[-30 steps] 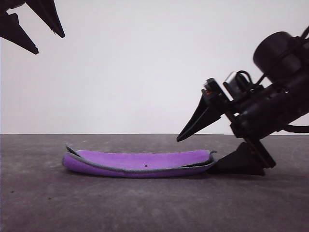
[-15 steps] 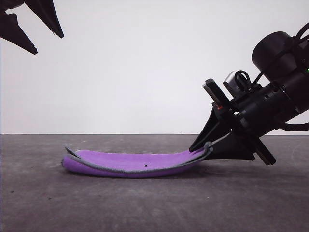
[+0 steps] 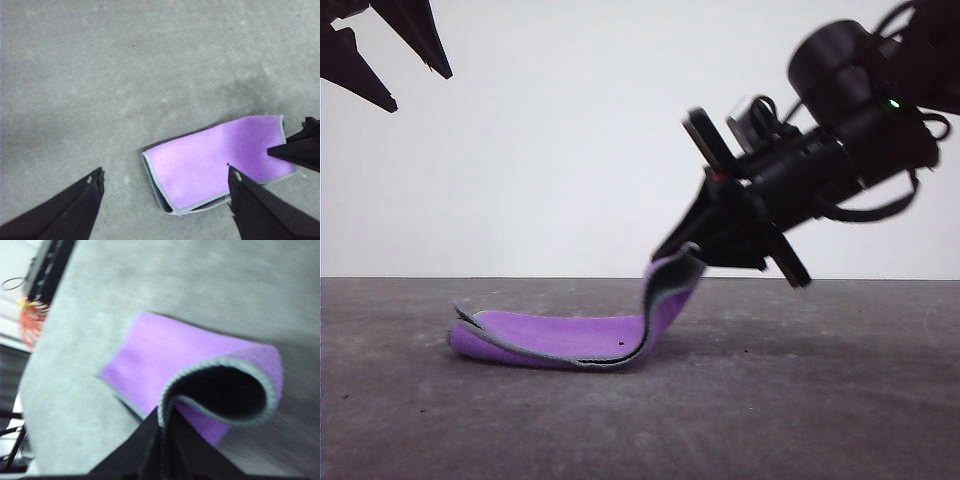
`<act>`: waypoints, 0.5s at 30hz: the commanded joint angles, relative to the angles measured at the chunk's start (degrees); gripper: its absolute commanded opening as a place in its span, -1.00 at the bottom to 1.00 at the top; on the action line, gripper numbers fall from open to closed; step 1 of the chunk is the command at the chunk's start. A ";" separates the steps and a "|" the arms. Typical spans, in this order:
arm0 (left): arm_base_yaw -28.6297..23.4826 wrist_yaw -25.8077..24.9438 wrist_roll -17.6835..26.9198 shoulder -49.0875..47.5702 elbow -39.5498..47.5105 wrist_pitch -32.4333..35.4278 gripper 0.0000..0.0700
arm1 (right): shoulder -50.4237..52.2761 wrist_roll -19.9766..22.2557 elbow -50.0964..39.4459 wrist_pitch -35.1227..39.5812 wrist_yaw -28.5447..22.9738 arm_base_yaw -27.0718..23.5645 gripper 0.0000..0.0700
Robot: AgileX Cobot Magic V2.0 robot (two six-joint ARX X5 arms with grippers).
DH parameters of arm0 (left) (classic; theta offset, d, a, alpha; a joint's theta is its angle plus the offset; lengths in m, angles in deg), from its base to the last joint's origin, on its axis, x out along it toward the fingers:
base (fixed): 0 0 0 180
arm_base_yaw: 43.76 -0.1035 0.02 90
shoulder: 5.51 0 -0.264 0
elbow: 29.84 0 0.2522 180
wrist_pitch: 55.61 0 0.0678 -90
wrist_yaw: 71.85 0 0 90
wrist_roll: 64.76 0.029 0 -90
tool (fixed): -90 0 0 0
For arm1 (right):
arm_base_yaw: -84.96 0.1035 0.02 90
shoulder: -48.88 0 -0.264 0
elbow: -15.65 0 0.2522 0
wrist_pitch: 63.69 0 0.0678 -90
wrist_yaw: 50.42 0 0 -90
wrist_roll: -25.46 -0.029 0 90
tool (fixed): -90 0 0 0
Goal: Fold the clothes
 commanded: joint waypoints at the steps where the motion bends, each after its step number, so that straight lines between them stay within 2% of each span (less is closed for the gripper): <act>1: -0.02 0.12 1.03 0.20 -0.96 0.35 0.36 | -1.26 0.11 1.42 -0.42 -0.10 0.98 -0.99; 6: -0.02 0.13 1.03 0.20 -0.96 0.35 0.36 | -1.59 0.02 2.68 -0.45 -1.97 3.30 -0.99; 15: -0.08 0.13 1.03 0.20 -0.96 0.31 0.36 | -8.70 -1.06 8.46 -0.49 -1.20 8.31 -0.99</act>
